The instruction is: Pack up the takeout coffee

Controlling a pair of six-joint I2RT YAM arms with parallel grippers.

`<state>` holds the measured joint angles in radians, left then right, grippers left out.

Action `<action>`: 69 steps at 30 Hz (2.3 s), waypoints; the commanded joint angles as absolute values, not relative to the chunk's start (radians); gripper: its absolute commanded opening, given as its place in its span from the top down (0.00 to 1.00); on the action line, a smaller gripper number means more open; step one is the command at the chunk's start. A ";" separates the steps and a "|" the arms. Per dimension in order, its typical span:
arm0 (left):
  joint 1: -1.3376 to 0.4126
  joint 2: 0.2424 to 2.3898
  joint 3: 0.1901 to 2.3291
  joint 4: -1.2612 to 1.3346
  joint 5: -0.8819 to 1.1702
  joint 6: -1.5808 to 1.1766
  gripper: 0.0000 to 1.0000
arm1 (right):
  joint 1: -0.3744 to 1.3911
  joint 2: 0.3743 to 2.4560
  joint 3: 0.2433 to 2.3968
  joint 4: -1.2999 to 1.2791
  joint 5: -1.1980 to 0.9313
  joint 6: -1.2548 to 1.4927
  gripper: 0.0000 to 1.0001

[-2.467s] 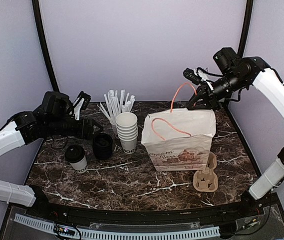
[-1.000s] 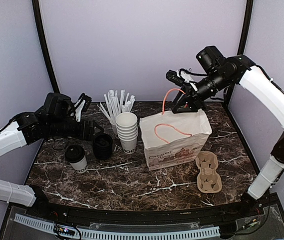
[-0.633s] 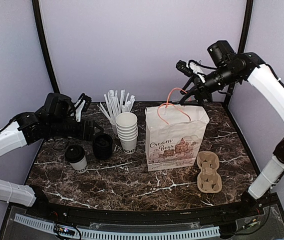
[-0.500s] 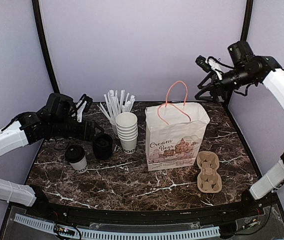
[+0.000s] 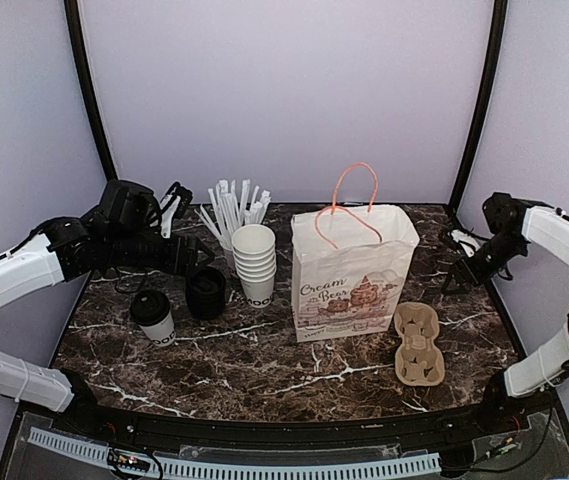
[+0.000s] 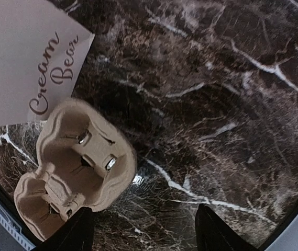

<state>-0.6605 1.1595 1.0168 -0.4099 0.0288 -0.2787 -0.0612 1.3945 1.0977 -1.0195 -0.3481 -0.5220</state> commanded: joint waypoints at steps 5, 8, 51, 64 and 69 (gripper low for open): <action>-0.664 1.151 1.023 -0.397 0.020 -0.264 0.25 | 0.064 1.412 0.992 -0.912 -0.245 -0.493 0.29; -0.664 1.150 1.024 -0.397 0.022 -0.270 0.25 | 0.081 1.476 0.994 -0.882 -0.212 -0.471 0.29; -0.660 1.256 1.097 -0.473 0.023 -0.218 0.25 | 0.071 1.627 1.192 -0.972 -0.167 -0.422 0.24; -0.661 1.209 1.037 -0.448 0.052 -0.257 0.25 | 0.071 1.864 1.287 -0.830 -0.021 -0.367 0.38; -0.660 1.183 1.021 -0.444 0.048 -0.267 0.25 | 0.069 2.020 1.514 -0.824 -0.004 -0.385 0.41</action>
<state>-0.6601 1.2232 1.0382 -0.4435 0.0422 -0.2520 0.0742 1.9396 1.3464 -0.8715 -0.0280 -0.3828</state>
